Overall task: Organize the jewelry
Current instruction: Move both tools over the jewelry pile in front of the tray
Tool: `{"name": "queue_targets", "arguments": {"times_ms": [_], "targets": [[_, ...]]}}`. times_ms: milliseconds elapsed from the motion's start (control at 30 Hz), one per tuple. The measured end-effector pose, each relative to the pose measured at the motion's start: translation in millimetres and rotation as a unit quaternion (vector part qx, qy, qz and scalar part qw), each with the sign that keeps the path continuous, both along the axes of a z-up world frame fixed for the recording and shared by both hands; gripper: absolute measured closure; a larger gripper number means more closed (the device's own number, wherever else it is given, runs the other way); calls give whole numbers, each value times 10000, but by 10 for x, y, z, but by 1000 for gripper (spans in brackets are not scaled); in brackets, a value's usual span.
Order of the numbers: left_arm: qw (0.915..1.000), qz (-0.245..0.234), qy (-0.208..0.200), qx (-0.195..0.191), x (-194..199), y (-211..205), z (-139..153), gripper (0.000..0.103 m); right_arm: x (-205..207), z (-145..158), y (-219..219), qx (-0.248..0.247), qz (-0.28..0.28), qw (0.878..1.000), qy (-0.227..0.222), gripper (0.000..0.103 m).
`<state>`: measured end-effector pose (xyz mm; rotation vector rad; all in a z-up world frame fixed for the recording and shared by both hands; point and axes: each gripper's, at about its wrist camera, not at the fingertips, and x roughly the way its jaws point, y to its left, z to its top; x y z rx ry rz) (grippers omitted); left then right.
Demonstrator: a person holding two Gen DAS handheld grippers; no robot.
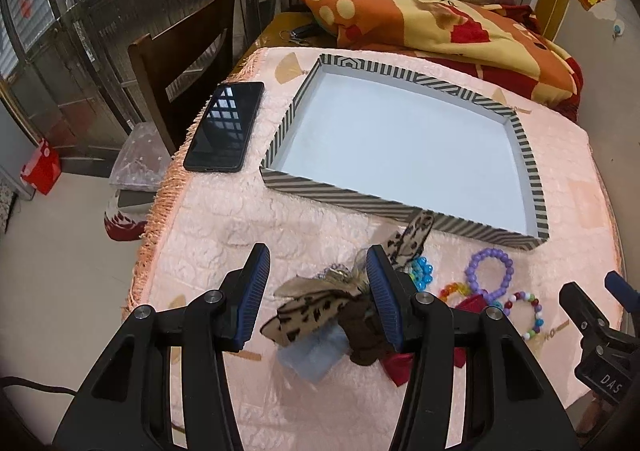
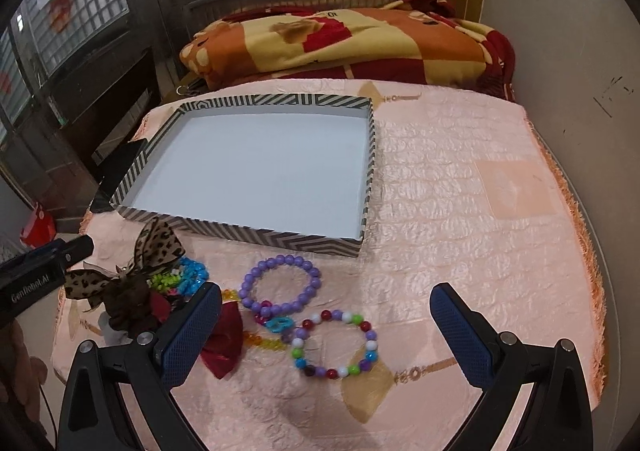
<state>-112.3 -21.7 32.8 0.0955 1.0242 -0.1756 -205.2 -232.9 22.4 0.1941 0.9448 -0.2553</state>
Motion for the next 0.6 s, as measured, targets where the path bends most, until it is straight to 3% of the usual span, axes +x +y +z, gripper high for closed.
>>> {"name": "queue_targets", "arguments": {"times_ms": [600], "targets": [[10000,12,-14,-20,-71,6,42,53,37,44,115,-30,18,10000,-4,0]]}}
